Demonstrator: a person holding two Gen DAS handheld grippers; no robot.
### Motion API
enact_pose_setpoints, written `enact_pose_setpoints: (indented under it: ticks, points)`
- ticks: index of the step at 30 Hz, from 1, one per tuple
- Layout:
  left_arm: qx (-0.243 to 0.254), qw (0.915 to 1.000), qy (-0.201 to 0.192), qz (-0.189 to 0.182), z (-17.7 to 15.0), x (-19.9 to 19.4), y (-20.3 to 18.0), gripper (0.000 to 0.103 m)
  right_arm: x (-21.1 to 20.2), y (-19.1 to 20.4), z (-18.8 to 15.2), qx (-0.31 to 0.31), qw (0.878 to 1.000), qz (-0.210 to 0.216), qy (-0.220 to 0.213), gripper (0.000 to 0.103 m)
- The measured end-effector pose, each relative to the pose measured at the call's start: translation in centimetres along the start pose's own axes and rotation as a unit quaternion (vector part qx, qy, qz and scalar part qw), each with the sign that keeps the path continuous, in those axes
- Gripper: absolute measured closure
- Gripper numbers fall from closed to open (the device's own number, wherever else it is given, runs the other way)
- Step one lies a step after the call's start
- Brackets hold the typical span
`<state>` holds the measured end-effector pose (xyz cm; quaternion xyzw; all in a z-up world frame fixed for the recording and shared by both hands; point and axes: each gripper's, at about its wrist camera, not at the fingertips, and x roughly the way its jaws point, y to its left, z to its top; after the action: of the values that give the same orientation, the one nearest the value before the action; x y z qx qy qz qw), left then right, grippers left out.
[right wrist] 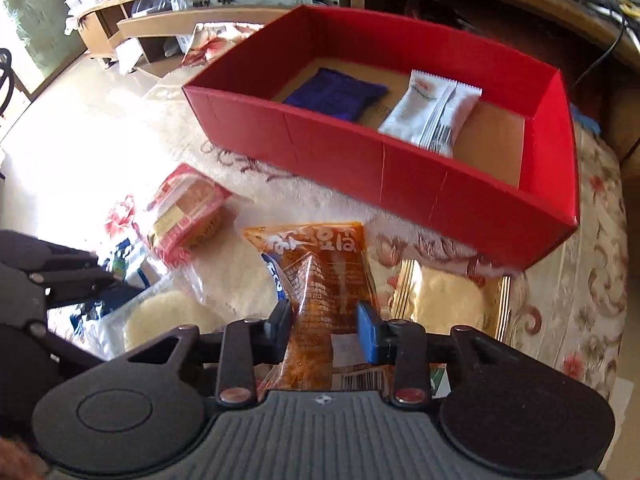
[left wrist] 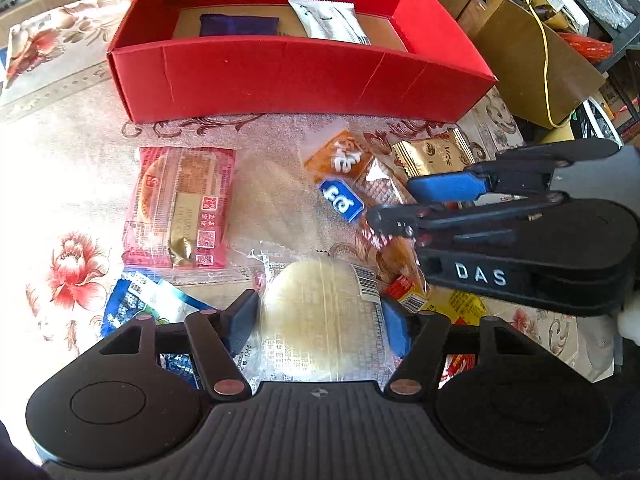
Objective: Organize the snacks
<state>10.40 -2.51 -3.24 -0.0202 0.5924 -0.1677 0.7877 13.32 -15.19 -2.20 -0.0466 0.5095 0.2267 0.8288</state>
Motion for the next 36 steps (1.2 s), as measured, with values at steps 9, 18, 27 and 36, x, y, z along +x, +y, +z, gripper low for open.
enact_pose_setpoints:
  ticks: [9,18,27,36]
  points:
    - [0.002,1.0000,0.005,-0.003,0.3,1.0,-0.7,0.013,2.3,-0.2,1.5,-0.027,1.000,-0.013,0.010,0.032]
    - [0.005,0.9998,-0.001,0.017,0.6,0.8,-0.7,0.036,1.8,0.7,0.7,-0.036,0.999,-0.025,0.017,0.053]
    - [0.003,0.9997,-0.020,0.016,-0.3,-1.0,-0.5,0.038,-1.2,1.0,-0.5,-0.008,0.999,-0.036,-0.016,0.060]
    - [-0.022,0.9985,-0.049,0.009,0.2,-3.0,0.3,0.041,-3.7,0.0,-0.8,0.032,0.997,-0.037,-0.051,0.060]
